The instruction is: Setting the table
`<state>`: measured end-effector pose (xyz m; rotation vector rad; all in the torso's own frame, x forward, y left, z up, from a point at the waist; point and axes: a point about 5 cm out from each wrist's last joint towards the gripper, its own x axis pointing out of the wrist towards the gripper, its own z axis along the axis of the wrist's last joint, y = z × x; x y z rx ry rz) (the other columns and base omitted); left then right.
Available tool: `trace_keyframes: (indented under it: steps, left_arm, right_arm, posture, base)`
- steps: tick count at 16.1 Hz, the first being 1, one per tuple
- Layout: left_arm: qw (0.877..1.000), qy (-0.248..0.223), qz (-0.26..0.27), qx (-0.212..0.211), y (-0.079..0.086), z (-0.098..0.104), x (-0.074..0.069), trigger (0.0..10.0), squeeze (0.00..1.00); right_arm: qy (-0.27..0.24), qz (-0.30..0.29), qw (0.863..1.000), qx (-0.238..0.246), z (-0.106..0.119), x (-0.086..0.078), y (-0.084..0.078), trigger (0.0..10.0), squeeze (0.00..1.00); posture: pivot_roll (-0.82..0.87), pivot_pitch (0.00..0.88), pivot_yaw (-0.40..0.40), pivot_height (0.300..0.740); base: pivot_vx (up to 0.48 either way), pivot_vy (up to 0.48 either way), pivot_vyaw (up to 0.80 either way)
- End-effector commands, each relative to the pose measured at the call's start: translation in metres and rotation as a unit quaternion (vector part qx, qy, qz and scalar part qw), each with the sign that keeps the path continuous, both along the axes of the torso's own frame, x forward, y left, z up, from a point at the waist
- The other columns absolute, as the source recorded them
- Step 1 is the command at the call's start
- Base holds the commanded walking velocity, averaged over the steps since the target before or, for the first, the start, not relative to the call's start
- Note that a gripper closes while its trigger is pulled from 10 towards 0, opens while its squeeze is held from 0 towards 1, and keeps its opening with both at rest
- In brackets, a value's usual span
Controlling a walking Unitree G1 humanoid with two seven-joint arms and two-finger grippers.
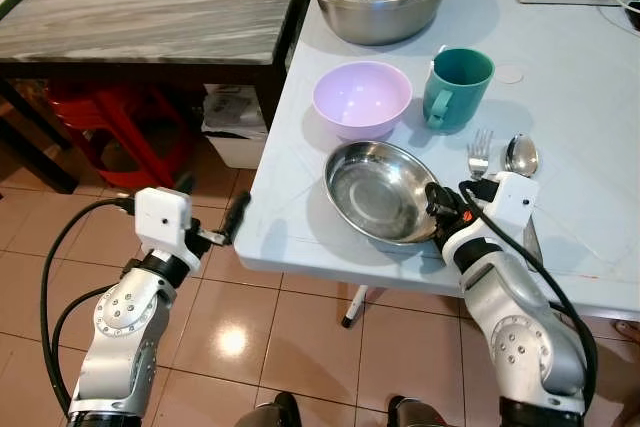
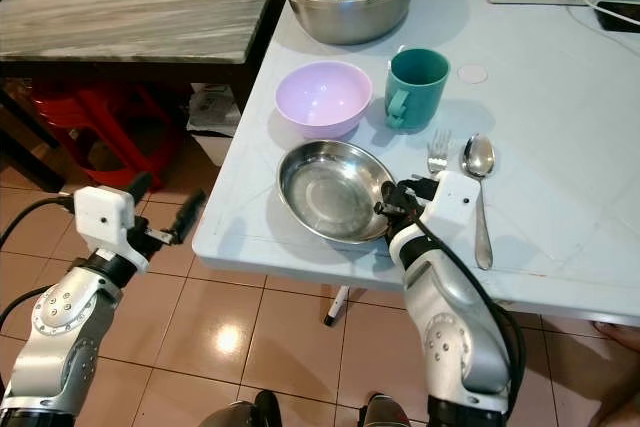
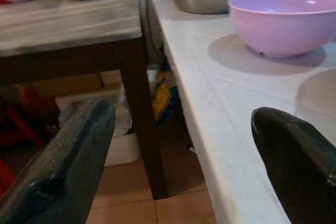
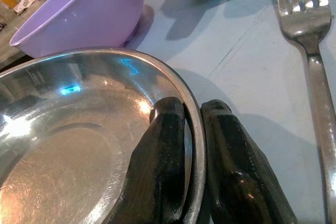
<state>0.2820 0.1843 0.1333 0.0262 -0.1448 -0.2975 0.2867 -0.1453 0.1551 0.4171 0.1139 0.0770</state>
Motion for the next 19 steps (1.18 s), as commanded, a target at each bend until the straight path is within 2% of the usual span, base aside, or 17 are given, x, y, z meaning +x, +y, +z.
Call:
trace_keyframes:
  steps: [1, 5, 6, 8, 10, 15, 16, 17, 19]
  left_arm:
    - [1.000, 0.008, 0.018, 0.000, 0.005, -0.004, 0.001, 10.0, 0.00]
    - [1.000, 0.006, 0.019, 0.000, 0.001, -0.006, 0.004, 10.0, 0.00]
    - [1.000, 0.004, 0.017, 0.001, 0.000, -0.005, 0.004, 10.0, 0.00]
    - [1.000, 0.000, -0.010, -0.007, -0.004, -0.002, 0.003, 10.0, 0.00]
    - [0.998, -0.009, -0.059, -0.021, -0.008, 0.006, -0.001, 10.0, 0.00]
    - [0.992, -0.009, -0.124, -0.007, -0.009, 0.013, -0.005, 10.0, 0.00]
    - [0.990, -0.005, -0.144, -0.004, -0.011, 0.014, -0.007, 10.0, 0.00]
    - [0.986, 0.001, -0.169, 0.007, -0.012, 0.013, -0.010, 10.0, 0.00]
    - [0.983, 0.003, -0.181, 0.014, -0.013, 0.013, -0.011, 10.0, 0.00]
  right_arm:
    - [0.020, -0.003, 1.000, -0.002, -0.008, -0.004, 0.003, 10.0, 0.00]
    - [0.024, -0.007, 1.000, -0.006, -0.010, -0.004, 0.006, 10.0, 0.00]
    - [0.029, -0.005, 1.000, -0.012, -0.012, -0.004, 0.006, 10.0, 1.00]
    - [0.026, -0.009, 1.000, -0.015, -0.011, -0.003, 0.006, 10.0, 1.00]
    - [0.022, -0.017, 1.000, -0.014, -0.008, 0.000, 0.004, 10.0, 1.00]
    - [0.025, -0.023, 0.999, -0.012, -0.006, 0.004, 0.003, 10.0, 1.00]
    - [0.024, -0.018, 1.000, -0.005, -0.004, 0.005, 0.005, 10.0, 0.08]
    - [0.023, -0.006, 1.000, 0.004, -0.002, 0.007, 0.008, 10.0, 0.00]
    - [0.025, 0.014, 1.000, 0.002, 0.000, 0.008, 0.012, 10.0, 0.00]
  posture:
    - [-0.10, 0.191, 0.106, 0.740]
    - [-0.10, 0.191, 0.108, 0.740]
    - [-0.10, 0.193, 0.108, 0.740]
    - [-0.10, 0.195, 0.106, 0.740]
    - [-0.10, 0.196, 0.105, 0.740]
    - [-0.10, 0.200, 0.107, 0.740]
    - [-0.10, 0.200, 0.107, 0.740]
    - [-0.10, 0.203, 0.109, 0.740]
    - [-0.10, 0.203, 0.111, 0.740]
  base:
    - [0.000, 0.000, 0.00]
    - [0.000, 0.000, 0.00]
    - [0.000, 0.000, 0.00]
    - [0.000, 0.000, 0.00]
    - [0.000, 0.000, 0.00]
    - [0.000, 0.000, 0.00]
    - [0.000, 0.000, 0.00]
    - [0.000, 0.000, 0.00]
    - [0.000, 0.000, 0.00]
